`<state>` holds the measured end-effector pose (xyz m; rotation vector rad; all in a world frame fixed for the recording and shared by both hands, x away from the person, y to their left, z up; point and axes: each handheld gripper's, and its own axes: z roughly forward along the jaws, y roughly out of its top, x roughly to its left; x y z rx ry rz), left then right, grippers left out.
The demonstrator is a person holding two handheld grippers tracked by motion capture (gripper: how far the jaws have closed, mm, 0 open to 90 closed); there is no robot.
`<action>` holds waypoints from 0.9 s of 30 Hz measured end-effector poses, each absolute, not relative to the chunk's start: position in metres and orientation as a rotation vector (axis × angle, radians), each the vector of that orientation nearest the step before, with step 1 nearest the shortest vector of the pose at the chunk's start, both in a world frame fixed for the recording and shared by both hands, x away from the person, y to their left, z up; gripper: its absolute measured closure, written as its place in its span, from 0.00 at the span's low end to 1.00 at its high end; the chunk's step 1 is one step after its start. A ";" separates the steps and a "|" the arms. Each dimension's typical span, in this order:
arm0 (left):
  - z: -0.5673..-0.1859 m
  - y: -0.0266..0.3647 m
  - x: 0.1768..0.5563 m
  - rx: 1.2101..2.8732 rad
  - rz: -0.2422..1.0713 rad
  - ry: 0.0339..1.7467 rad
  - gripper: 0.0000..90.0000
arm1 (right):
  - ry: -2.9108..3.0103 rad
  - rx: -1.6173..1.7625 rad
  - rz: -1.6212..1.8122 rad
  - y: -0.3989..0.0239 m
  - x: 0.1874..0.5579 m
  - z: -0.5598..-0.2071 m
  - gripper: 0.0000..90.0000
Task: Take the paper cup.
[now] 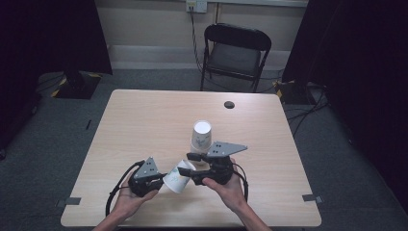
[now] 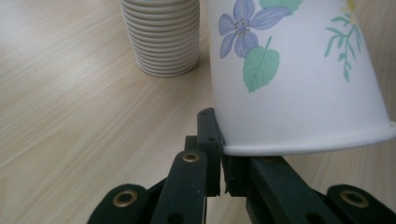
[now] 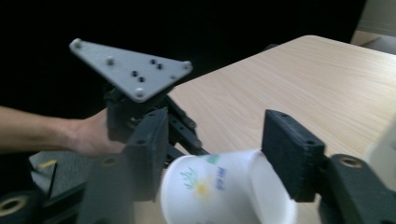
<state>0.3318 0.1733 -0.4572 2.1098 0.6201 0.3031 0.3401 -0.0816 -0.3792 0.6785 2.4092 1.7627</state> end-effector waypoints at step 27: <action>-0.458 0.174 0.333 2.099 0.142 0.622 0.98 | 2.532 0.469 1.502 -0.071 0.336 -0.406 0.63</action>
